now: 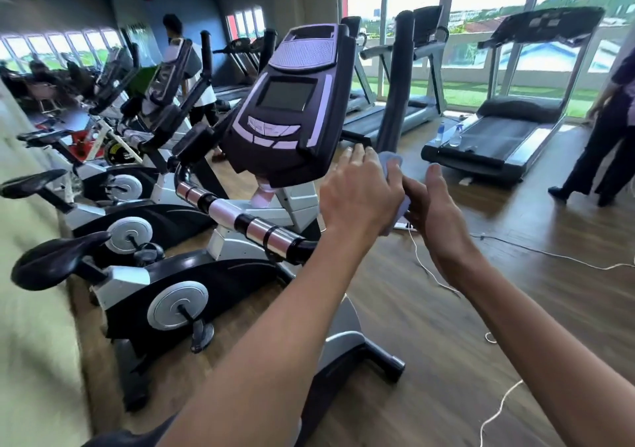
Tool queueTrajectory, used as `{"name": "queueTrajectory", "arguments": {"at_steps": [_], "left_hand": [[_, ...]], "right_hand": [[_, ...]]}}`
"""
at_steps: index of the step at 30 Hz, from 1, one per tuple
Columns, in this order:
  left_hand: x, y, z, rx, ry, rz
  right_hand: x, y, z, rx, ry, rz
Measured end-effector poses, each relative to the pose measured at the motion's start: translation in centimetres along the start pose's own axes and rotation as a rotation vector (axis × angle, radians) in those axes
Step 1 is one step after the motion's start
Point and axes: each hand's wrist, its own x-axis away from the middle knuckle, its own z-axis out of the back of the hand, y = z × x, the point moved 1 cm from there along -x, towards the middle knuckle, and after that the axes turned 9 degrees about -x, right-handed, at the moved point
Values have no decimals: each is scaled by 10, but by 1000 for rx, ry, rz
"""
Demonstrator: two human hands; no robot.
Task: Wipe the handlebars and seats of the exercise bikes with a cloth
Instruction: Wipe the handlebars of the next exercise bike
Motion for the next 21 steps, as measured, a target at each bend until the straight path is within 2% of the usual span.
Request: {"name": "queueTrajectory", "arguments": {"at_steps": [7,11,16,19,21], "left_hand": [[59,-13,-8,71,149,-15],[48,-10,-3,35,43,10],[-26,1,4,-9,-99,62],[-42,6,3,-33,-61,67],[-19,2,-2,9,8,33]], "right_hand": [[14,-2,-5,0,78,-78],[15,-2,0,10,54,-108],[10,-2,7,23,30,-124],[7,-7,8,58,57,-123],[7,-8,7,69,39,-125]]}}
